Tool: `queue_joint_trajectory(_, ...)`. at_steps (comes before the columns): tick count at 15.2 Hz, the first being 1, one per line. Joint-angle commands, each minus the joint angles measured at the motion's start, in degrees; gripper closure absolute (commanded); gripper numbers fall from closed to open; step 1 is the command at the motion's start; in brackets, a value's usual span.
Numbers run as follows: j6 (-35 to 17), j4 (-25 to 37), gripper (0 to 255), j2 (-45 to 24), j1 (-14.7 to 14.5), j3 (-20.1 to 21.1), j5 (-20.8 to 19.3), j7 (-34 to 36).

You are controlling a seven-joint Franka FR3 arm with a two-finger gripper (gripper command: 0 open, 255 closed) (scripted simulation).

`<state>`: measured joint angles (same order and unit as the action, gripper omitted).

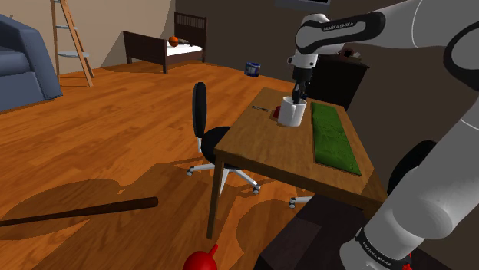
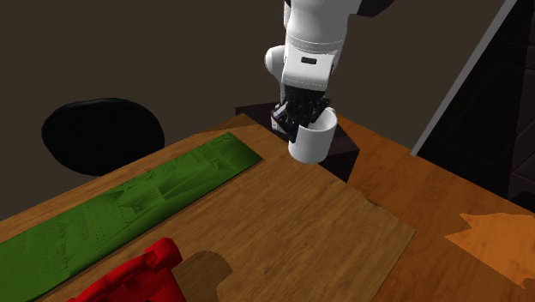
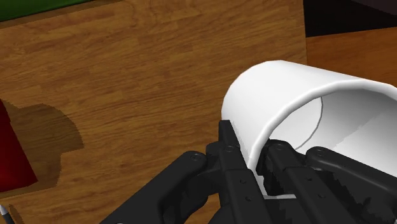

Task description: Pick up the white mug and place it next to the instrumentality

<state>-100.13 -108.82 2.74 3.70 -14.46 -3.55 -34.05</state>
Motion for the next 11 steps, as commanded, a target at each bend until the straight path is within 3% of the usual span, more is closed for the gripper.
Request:
queue_joint_trajectory(1,1.4,1.3,255,0.1,0.0,0.0,0.0,0.0)
queue_joint_trajectory(11,6.0,24.1,255,-18.3,7.2,-5.0,4.7,-12.8)
